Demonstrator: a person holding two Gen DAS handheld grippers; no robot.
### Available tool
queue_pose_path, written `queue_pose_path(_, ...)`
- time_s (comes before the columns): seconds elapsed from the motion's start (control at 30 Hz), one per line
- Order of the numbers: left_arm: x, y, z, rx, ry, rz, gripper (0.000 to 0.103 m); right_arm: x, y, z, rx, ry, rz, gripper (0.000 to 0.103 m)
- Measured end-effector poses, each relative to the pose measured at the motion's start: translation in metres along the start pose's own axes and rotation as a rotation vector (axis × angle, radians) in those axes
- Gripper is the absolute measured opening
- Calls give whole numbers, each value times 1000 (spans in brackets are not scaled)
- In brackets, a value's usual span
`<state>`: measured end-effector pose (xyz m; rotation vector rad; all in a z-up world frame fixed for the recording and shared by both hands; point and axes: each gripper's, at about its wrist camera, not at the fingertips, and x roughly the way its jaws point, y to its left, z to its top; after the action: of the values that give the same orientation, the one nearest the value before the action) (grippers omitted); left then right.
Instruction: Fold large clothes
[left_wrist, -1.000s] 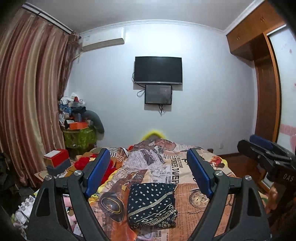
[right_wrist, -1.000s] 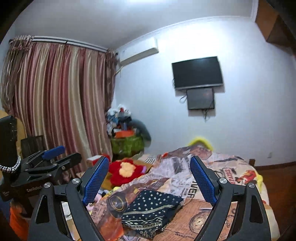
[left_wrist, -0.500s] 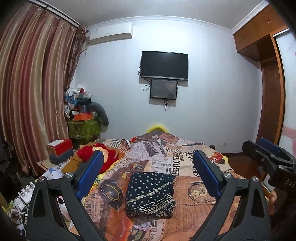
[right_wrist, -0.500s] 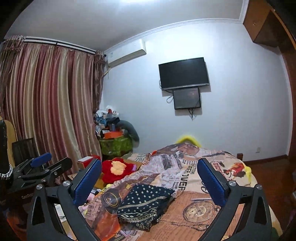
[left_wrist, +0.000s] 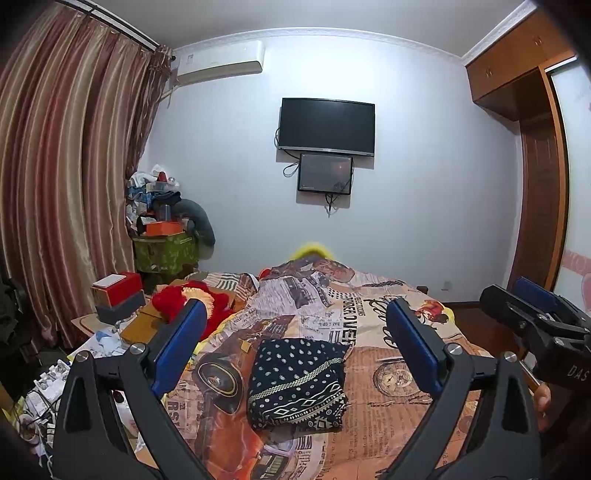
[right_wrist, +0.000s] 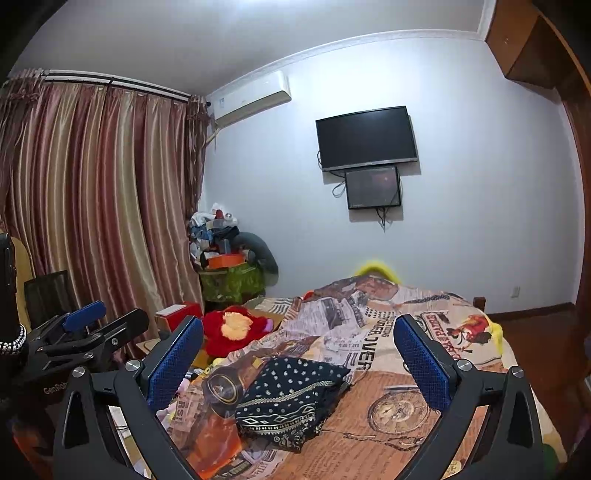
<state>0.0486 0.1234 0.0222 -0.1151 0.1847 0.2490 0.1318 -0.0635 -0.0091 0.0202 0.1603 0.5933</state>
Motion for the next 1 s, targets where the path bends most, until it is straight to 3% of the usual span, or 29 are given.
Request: queue_pose_path(1.0,4,-5,-5,0,5,-15,99,-1,-4,-7,4,11,-2,103)
